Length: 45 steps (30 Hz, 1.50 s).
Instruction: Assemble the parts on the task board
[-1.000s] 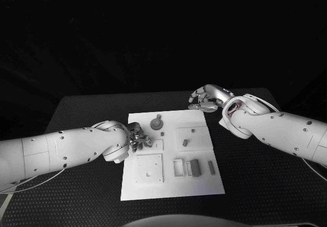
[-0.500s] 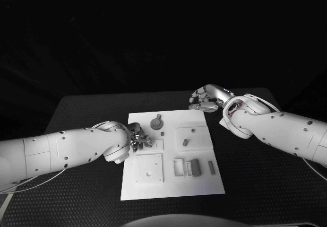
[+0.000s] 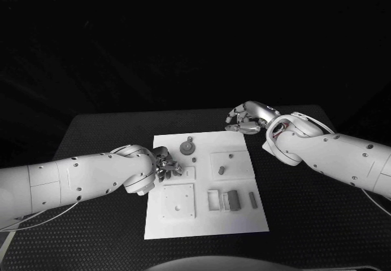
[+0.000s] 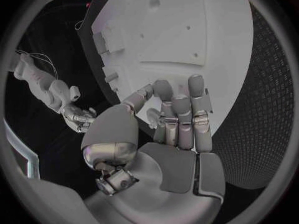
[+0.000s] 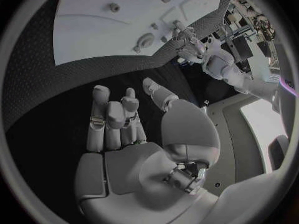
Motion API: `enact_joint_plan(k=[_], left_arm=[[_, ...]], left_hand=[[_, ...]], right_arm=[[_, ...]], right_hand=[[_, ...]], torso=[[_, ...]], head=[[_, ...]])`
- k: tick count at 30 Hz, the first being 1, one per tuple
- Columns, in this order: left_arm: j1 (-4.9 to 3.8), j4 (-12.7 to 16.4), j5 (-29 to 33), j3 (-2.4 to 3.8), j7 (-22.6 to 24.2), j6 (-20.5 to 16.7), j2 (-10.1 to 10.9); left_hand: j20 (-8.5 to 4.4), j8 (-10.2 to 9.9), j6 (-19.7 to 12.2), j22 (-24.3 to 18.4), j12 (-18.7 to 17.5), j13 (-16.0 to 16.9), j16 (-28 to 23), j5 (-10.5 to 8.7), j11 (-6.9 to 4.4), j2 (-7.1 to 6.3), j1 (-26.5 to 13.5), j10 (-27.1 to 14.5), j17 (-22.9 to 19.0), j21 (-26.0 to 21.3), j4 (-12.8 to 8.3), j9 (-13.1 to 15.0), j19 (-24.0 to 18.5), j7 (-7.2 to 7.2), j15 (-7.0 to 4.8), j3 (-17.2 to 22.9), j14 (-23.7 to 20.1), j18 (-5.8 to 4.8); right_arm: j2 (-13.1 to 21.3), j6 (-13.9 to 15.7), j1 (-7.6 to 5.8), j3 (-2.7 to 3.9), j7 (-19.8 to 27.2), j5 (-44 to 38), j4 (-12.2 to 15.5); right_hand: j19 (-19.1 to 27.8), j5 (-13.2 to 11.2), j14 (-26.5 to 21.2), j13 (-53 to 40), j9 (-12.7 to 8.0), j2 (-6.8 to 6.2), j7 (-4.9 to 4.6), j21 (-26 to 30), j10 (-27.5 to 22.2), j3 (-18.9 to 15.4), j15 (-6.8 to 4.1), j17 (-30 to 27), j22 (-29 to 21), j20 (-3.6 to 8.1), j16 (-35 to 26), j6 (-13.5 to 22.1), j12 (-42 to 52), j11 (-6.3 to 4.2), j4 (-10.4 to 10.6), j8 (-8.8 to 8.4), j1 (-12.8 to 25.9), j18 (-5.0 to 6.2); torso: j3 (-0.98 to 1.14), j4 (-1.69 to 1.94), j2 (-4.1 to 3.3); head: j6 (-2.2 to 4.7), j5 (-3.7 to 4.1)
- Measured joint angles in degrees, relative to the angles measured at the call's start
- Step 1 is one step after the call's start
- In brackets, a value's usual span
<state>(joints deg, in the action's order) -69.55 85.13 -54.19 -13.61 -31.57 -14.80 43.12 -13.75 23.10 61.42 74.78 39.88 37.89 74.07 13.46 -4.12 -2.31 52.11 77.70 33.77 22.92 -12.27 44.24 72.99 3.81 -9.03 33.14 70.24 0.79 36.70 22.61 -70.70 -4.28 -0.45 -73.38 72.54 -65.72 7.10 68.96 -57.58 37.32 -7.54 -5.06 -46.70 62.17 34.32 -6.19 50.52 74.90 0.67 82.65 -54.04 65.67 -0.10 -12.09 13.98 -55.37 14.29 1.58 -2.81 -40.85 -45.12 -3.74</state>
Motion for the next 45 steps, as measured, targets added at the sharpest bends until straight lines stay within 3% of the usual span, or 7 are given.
enact_joint_plan(k=[12,18,25,32,45], left_arm=[[0.0,-0.2,0.3,0.02,0.1,0.1,0.0],[0.06,-0.3,0.5,-0.04,0.0,0.4,-0.1],[0.11,-0.3,0.7,-0.07,0.0,0.8,-0.2],[0.12,-0.3,0.9,-0.07,0.1,1.0,-0.2],[0.15,-0.3,1.3,-0.07,0.3,1.0,-0.2]], left_hand=[[-0.29,0.2,0.1,0.2,0.3,0.0,0.7,-0.66,-0.03,0.12,0.1,0.0,-0.8,0.0,0.5,0.5,0.7,-0.12,-0.1,-0.6,0.1,0.0],[-0.99,0.6,0.7,0.2,0.3,0.0,0.9,-1.78,-0.22,-1.29,-1.3,0.2,-1.3,0.0,1.1,0.6,1.4,-0.68,-0.48,-0.7,0.5,-0.01],[-1.19,0.4,0.9,0.2,0.5,0.0,1.3,-3.55,-0.31,-2.25,-2.1,0.3,-1.8,0.0,1.9,0.6,1.6,-0.84,-0.28,-0.8,0.3,0.0],[-1.3,0.4,1.0,0.2,0.7,-0.2,1.8,-7.65,-0.18,-3.39,-2.6,0.2,-2.7,-0.2,2.9,0.7,1.7,-0.98,-0.29,-1.0,0.3,-0.01],[-1.29,0.4,1.1,0.1,0.7,-0.4,2.2,-9.95,-0.18,-4.42,-3.7,0.2,-3.4,-0.5,4.3,0.7,1.9,-1.13,-0.3,-1.6,0.3,-0.01]], right_arm=[[-0.1,-0.1,0.0,0.0,-0.1,0.0,-0.2],[-0.1,-0.1,0.0,0.0,-0.1,0.0,-0.2],[-0.1,-0.1,0.0,0.0,-0.1,0.0,-0.2],[-0.1,-0.1,0.0,0.0,-0.1,0.0,-0.2],[0.0,-0.1,0.01,0.0,-0.1,0.0,-0.2]], right_hand=[[0.0,0.0,0.0,0.1,0.0,0.22,0.01,0.0,-0.2,0.0,0.01,0.0,0.0,0.0,0.0,0.0,0.0,0.21,0.0,-0.24,0.2,0.0],[0.1,0.0,0.0,0.1,0.0,0.22,-0.12,0.0,-0.2,0.0,0.01,0.0,0.0,-0.1,0.0,0.1,0.0,0.21,0.0,-0.24,0.2,0.0],[0.2,0.0,-0.1,0.1,0.0,0.22,-0.12,0.0,-0.2,0.0,0.08,0.0,0.0,-0.2,-0.2,0.1,0.0,0.21,0.0,-0.24,0.2,0.11],[0.2,0.0,-0.1,0.0,0.0,0.22,-0.12,0.0,-0.2,0.0,0.09,0.0,0.0,-0.2,-0.2,0.1,0.0,0.21,0.0,-0.24,0.2,0.19],[0.2,0.0,-0.1,0.0,0.0,0.22,-0.11,0.0,-0.2,0.0,0.09,0.0,0.0,-0.2,-0.2,0.1,0.0,0.2,0.0,-0.24,0.2,0.17]], torso=[[0.01,-0.01,0.0],[0.02,-0.03,0.0],[0.02,-0.02,-0.01],[-0.01,0.04,-0.01],[-0.03,0.05,0.0]], head=[[0.08,0.06],[0.12,0.13],[0.08,0.24],[0.08,0.31],[0.08,0.32]])
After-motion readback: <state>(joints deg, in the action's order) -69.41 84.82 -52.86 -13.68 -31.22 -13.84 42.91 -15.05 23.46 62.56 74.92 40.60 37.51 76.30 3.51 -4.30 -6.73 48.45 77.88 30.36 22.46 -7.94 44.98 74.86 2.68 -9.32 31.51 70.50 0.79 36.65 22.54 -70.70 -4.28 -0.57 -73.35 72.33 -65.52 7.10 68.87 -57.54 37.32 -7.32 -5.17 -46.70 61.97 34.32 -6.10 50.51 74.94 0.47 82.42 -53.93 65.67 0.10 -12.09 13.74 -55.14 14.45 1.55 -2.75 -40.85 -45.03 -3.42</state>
